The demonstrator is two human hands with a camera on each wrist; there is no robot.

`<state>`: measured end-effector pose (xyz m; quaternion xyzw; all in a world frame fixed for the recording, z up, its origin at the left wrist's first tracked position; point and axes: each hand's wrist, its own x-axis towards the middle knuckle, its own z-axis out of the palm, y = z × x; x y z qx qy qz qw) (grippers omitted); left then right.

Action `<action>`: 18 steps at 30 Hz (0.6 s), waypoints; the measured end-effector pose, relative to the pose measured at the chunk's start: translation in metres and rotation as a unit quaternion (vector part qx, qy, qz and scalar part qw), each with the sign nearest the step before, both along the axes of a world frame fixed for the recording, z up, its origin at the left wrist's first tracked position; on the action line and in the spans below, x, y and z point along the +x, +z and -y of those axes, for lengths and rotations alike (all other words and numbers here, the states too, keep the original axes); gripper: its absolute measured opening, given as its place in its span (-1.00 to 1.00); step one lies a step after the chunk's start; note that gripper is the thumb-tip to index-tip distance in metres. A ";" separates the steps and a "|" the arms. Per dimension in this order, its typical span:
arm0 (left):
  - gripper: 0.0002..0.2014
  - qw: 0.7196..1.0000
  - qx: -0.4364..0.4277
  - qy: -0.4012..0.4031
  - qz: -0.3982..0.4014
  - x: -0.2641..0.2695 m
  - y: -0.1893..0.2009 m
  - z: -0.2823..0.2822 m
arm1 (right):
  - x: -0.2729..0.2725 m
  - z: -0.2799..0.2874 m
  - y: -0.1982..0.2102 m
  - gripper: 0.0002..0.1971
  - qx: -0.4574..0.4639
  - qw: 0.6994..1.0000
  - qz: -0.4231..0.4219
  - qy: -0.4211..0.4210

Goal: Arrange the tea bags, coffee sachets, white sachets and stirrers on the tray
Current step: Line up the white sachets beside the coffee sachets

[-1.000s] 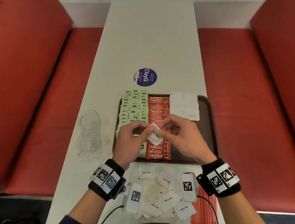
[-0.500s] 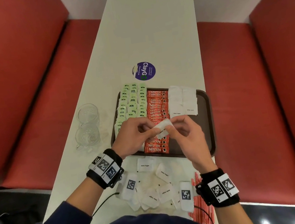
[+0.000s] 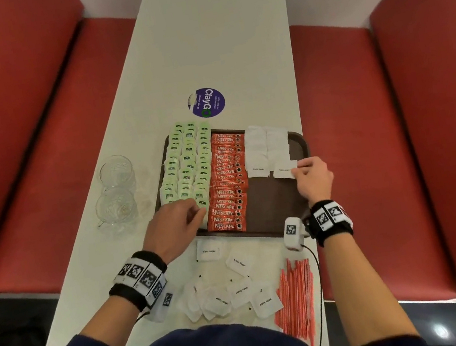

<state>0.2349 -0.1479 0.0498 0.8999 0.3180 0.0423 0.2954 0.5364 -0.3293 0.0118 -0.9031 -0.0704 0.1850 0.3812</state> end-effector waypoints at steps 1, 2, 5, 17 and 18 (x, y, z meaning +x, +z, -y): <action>-0.68 1.000 -0.001 0.013 -0.009 -0.008 -0.005 0.000 | 0.003 -0.002 -0.006 -0.84 -0.015 1.000 -0.004 0.010; -0.68 0.999 -0.006 0.030 -0.013 -0.016 -0.008 -0.001 | 0.005 -0.004 -0.011 -0.84 -0.025 0.999 -0.010 0.019; -0.70 0.995 -0.026 0.098 -0.011 -0.038 -0.016 -0.003 | 0.010 -0.011 -0.018 -0.84 -0.038 0.999 -0.010 0.028; -0.91 0.994 -0.092 0.039 -0.044 -0.065 -0.015 0.004 | -0.089 -0.006 0.037 -0.90 -0.015 0.971 0.107 0.212; -0.92 0.995 -0.084 0.018 -0.058 -0.064 -0.017 0.010 | -0.112 -0.001 0.039 -0.90 -0.045 0.960 0.083 0.264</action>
